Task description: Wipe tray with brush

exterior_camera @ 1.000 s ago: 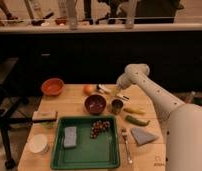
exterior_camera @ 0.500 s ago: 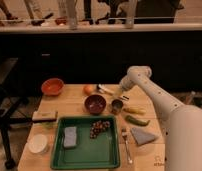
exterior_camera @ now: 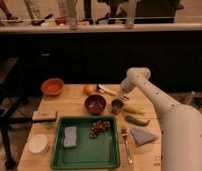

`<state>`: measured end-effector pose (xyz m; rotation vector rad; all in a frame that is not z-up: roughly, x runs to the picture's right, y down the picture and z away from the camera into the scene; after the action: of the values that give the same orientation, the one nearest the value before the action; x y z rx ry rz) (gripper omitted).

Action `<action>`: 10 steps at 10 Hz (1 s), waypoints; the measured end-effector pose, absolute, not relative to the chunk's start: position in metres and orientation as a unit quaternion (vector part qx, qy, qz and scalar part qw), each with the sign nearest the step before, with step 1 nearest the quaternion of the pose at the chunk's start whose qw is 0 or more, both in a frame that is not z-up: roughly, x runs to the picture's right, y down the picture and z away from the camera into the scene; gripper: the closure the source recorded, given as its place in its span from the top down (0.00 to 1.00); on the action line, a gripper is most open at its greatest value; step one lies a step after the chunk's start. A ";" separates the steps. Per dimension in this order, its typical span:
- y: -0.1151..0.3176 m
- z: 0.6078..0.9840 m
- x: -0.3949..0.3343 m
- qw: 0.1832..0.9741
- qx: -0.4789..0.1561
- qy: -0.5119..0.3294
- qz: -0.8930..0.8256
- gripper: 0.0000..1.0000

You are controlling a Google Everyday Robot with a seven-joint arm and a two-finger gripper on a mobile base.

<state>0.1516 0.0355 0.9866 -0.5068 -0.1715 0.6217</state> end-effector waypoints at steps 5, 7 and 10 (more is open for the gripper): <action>0.044 0.995 0.167 0.905 -0.267 -0.079 0.320 0.80; 0.047 0.997 0.167 0.904 -0.275 -0.079 0.319 0.80; 0.052 1.002 0.165 0.902 -0.291 -0.074 0.310 0.80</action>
<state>0.1650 0.0524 1.0017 -0.6020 -0.1534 0.6407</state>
